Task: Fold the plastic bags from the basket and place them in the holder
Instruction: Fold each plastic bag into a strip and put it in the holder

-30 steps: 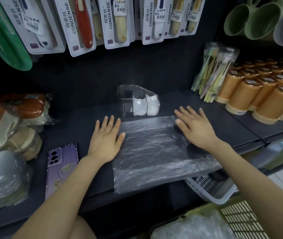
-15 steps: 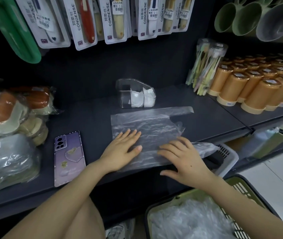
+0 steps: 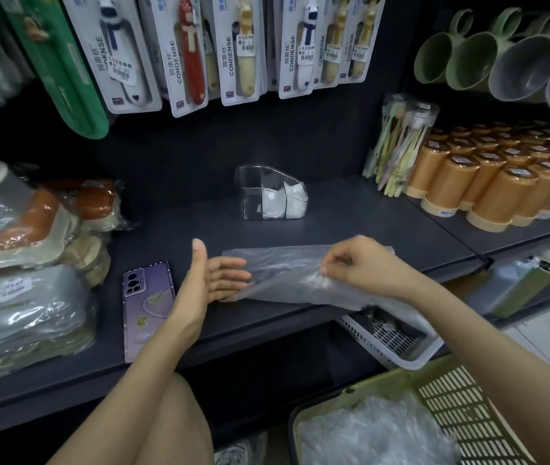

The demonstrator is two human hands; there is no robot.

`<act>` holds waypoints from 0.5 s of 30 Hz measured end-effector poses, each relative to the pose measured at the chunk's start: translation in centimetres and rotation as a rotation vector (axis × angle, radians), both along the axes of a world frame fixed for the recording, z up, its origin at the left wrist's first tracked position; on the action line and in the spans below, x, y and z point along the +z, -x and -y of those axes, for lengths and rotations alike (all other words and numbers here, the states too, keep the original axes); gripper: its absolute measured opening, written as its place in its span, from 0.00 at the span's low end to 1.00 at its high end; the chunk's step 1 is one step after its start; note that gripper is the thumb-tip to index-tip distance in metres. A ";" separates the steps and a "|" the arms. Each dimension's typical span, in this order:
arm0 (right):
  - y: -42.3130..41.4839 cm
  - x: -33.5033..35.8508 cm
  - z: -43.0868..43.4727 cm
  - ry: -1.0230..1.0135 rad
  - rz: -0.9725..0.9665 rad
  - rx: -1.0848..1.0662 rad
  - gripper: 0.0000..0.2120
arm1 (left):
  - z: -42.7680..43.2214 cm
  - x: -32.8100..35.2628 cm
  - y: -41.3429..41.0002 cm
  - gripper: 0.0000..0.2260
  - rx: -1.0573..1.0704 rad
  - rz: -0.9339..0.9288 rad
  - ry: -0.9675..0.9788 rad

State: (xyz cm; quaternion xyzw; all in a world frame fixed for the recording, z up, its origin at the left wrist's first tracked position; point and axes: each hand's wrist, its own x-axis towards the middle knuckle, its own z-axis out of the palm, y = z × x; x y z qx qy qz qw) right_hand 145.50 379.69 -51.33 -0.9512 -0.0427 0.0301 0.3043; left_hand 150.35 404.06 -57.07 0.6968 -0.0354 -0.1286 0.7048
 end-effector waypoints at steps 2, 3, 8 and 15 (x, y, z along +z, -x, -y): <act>-2.6 0.2 -0.1 -0.008 -0.059 -0.005 0.08 | 0.1 0.0 -0.3 0.39 0.066 0.004 -0.029; -3.8 0.3 -0.2 -0.015 -0.091 -0.008 0.09 | -0.1 -0.3 -0.5 0.39 0.084 0.005 -0.053; -8.6 -1.3 -0.9 -0.033 -0.263 0.001 0.08 | 0.0 0.0 -0.2 0.27 0.054 0.046 -0.169; -10.3 -4.1 -1.8 -0.140 -0.266 -0.049 0.09 | 0.0 -1.2 -1.5 0.04 0.211 0.057 -0.411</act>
